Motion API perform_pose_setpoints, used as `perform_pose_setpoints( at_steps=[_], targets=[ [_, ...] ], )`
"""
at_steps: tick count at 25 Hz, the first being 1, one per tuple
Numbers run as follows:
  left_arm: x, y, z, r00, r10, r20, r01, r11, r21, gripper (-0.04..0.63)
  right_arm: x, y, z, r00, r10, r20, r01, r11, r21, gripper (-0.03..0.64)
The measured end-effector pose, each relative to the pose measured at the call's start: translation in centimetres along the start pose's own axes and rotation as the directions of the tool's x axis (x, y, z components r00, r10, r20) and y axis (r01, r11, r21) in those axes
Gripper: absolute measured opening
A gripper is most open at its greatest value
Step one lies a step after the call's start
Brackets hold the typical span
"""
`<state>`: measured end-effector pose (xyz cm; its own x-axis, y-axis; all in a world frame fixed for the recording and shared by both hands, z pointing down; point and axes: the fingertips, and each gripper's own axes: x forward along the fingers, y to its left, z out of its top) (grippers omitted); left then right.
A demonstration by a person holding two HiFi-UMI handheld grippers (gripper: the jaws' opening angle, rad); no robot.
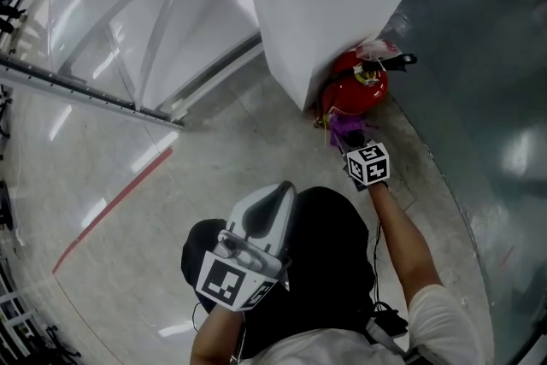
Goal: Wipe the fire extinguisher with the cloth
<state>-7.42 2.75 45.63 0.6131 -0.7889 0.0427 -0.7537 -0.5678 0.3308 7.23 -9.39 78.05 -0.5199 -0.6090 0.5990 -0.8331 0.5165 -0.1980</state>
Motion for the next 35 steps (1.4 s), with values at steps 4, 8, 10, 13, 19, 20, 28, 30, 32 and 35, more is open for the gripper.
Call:
perform_pose_setpoints(
  at_steps=[4, 8, 10, 13, 19, 20, 28, 30, 32, 35],
  targets=[
    [-0.1, -0.2, 0.3, 1.000, -0.006, 0.006, 0.006, 1.000, -0.002, 0.005, 1.1, -0.3, -1.2, 1.000, -0.002, -0.016, 0.002, 1.000, 0.015, 0.061],
    [0.0, 0.0, -0.2, 1.000, -0.003, -0.001, 0.003, 1.000, 0.000, 0.005, 2.5, -1.0, -2.8, 0.999, -0.013, -0.042, 0.014, 1.000, 0.028, 0.061],
    [0.0, 0.0, -0.5, 1.000, -0.003, -0.007, 0.003, 1.000, -0.002, 0.005, 3.3, -1.2, -3.7, 0.998, -0.017, -0.062, 0.019, 0.999, 0.034, 0.061],
    [-0.1, 0.1, -0.9, 1.000, -0.004, -0.017, 0.004, 1.000, -0.005, 0.005, 4.2, -1.8, -5.1, 0.996, -0.027, -0.088, 0.031, 0.998, 0.051, 0.061],
    [-0.3, 0.5, -1.2, 1.000, -0.002, -0.024, 0.002, 1.000, -0.010, 0.005, 5.0, -2.5, -6.7, 0.993, -0.039, -0.108, 0.048, 0.996, 0.077, 0.061],
    [-0.3, 0.5, -1.3, 1.000, -0.001, -0.024, 0.001, 1.000, -0.009, 0.005, 5.2, -2.5, -6.9, 0.993, -0.039, -0.112, 0.048, 0.996, 0.079, 0.061],
    [-0.3, 0.6, -1.8, 0.999, -0.001, -0.038, 0.001, 1.000, -0.015, 0.005, 6.7, -3.0, -8.6, 0.988, -0.047, -0.150, 0.063, 0.993, 0.102, 0.063],
    [0.0, 0.6, -1.9, 0.999, 0.001, -0.040, -0.002, 1.000, -0.015, 0.005, 6.8, -3.1, -9.0, 0.986, -0.051, -0.159, 0.070, 0.991, 0.114, 0.061],
    [0.4, 0.6, -1.9, 1.000, -0.004, -0.031, 0.003, 1.000, -0.019, 0.005, 6.3, -2.8, -8.6, 0.987, -0.048, -0.155, 0.067, 0.991, 0.118, 0.061],
    [0.9, 0.4, -1.8, 0.999, -0.033, -0.003, 0.033, 0.998, -0.053, 0.005, 4.0, -1.5, -6.8, 0.993, -0.027, -0.116, 0.039, 0.994, 0.101, 0.061]
  ],
)
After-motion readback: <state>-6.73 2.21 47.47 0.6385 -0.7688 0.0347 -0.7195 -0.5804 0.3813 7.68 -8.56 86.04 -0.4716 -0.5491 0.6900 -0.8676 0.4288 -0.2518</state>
